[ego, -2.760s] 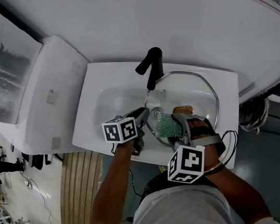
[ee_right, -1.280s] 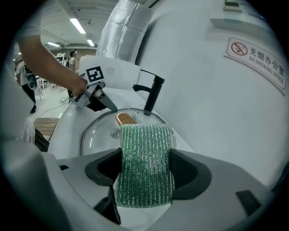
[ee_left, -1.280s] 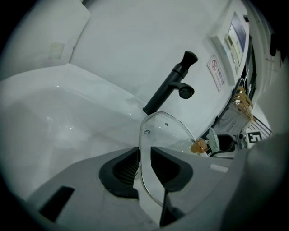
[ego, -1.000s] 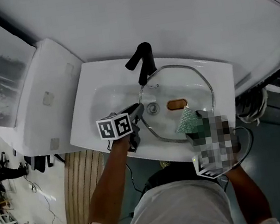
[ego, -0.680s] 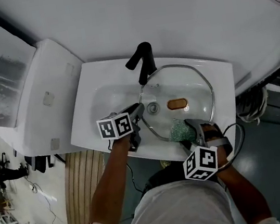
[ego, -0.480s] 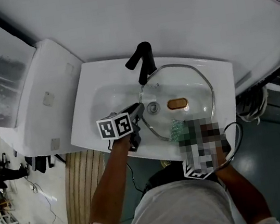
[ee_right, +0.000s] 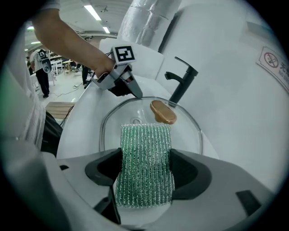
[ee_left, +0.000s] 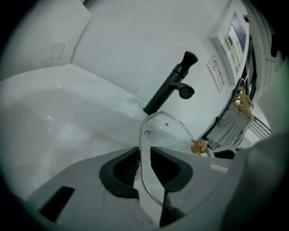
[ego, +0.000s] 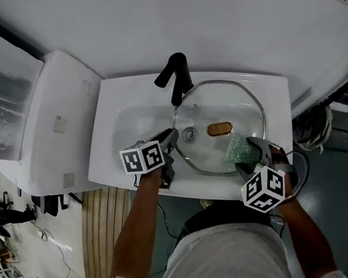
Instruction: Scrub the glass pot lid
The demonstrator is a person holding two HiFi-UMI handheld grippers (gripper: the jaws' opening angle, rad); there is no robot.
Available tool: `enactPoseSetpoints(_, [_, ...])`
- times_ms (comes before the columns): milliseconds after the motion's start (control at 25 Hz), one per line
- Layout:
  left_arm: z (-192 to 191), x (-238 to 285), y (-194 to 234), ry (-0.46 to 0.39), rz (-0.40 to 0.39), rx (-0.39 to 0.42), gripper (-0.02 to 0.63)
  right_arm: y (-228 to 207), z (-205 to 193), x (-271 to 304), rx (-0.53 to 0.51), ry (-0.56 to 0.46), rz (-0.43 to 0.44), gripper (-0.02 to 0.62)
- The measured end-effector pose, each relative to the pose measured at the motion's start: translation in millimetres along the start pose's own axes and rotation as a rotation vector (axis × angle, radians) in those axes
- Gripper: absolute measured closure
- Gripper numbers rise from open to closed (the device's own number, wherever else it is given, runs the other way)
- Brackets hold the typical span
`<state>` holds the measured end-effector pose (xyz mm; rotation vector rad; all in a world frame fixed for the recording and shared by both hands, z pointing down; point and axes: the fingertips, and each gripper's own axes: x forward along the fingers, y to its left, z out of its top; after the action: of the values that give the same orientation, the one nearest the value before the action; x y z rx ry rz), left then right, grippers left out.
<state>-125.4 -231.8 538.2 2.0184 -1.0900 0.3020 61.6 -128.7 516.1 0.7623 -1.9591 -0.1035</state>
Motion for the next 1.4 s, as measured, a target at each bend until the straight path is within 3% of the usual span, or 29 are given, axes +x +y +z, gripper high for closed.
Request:
enactPoseSetpoints(360, [0, 0, 0, 0.005, 0.008, 0.007, 0.517, -50, -22, -13, 0.12, 0.011, -0.099, 0.264])
enactPoseSetpoints(600, [-1, -2, 3, 0.007, 0.041, 0.029, 0.517, -51, -17, -19, 0.156, -0.017, -0.083, 0.264])
enactPoseSetpoints(840, [7, -10, -3, -0.02, 0.058, 0.064, 0.509, -58, -3, -37, 0.264, -0.1, -0.037, 0.264])
enactPoseSetpoints(1120, [33, -46, -36, -0.145, 0.053, 0.137, 0.497, -74, 28, -68, 0.38, -0.244, 0.003, 0.264])
enactPoseSetpoints(1400, [52, -82, -110, -0.274, -0.087, 0.204, 0.499, -88, 74, -97, 0.411, -0.407, 0.025, 0.264])
